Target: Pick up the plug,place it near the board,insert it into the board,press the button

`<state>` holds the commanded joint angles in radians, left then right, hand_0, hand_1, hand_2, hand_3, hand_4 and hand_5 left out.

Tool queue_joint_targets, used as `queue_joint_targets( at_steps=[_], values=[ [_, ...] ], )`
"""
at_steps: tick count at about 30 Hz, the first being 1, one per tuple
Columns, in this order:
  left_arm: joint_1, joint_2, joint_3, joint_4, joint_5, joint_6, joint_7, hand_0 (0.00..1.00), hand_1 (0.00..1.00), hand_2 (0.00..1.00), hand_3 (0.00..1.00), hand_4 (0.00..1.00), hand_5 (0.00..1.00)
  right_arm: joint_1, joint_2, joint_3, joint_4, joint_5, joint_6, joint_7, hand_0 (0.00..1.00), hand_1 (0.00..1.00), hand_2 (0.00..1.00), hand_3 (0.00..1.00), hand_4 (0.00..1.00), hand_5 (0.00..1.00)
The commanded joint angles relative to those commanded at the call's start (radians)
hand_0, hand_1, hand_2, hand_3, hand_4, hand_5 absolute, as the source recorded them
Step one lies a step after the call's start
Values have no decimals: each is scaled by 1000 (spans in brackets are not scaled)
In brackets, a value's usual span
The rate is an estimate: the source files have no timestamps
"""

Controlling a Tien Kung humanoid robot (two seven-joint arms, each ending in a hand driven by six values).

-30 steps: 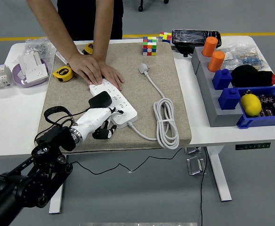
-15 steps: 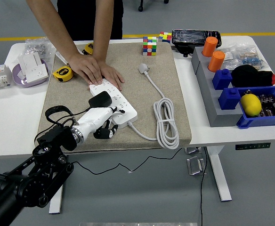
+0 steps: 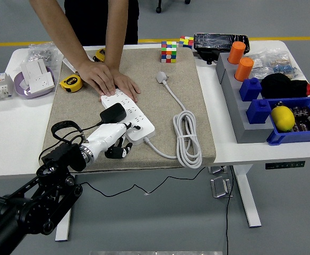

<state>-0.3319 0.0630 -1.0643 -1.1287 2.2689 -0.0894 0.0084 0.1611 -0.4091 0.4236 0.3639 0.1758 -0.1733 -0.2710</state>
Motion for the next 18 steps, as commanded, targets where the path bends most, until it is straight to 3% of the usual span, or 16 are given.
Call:
queue_joint_targets(
  at_steps=[11,18],
  values=[
    [-1,-1,-1,6,0,-8,-1,189,45,161,803,508,2,0,1,2,0,0,-1,1,806,764,752,779,998,998],
    [7,1,-23,-25,0,15,-5,188,45,161,795,506,2,0,1,-2,0,0,-2,1,805,765,752,780,998,998]
  ],
)
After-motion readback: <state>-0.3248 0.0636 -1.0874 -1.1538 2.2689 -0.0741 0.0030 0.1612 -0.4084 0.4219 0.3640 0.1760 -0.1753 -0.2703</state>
